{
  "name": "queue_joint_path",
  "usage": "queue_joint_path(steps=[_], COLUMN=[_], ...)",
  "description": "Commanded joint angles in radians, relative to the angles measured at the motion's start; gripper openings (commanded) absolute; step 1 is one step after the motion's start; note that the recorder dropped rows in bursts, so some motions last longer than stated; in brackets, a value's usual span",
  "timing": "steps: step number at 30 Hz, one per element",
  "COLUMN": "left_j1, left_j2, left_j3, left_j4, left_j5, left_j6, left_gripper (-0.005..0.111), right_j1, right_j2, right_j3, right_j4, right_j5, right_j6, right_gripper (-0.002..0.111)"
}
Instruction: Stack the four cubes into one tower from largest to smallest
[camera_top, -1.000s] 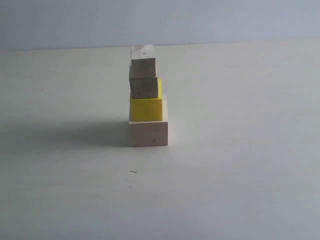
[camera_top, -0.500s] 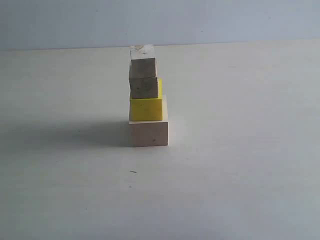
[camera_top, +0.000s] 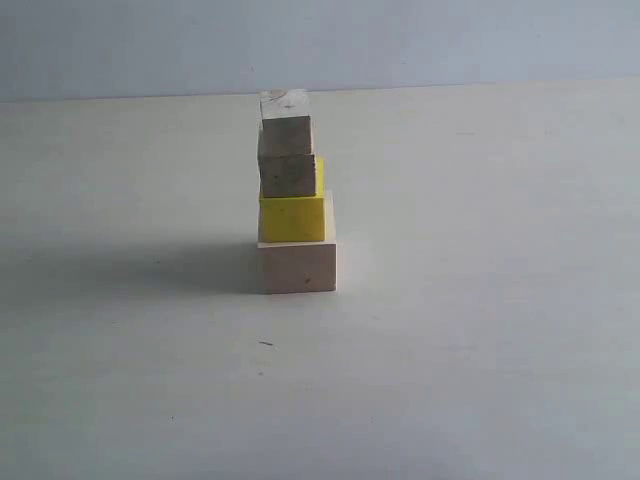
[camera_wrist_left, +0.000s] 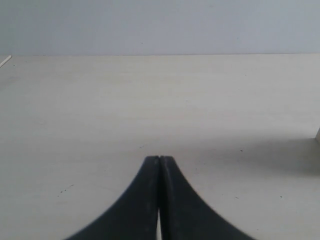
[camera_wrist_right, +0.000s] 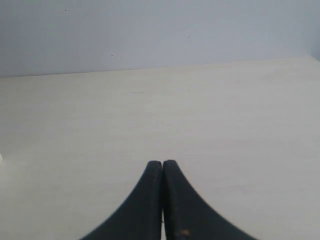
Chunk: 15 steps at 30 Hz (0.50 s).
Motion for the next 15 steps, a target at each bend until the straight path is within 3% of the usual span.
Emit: queue_joint_path(steps=[1,15], left_j1=[-0.002,-0.002], left_j2=[-0.006,-0.006], left_j3=[0.003,0.003], left_j4=[0.002,0.002], left_j5=[-0.006,-0.006], left_j6=[0.001,0.001], left_gripper=[0.0,0.0], right_j1=[-0.022,-0.021], right_j2=[-0.007,-0.007], right_j3=[0.004,0.004], right_j4=[0.025,0.004], right_j5=[0.008,0.0], right_j6=[0.033,0.029], right_gripper=[0.0,0.0])
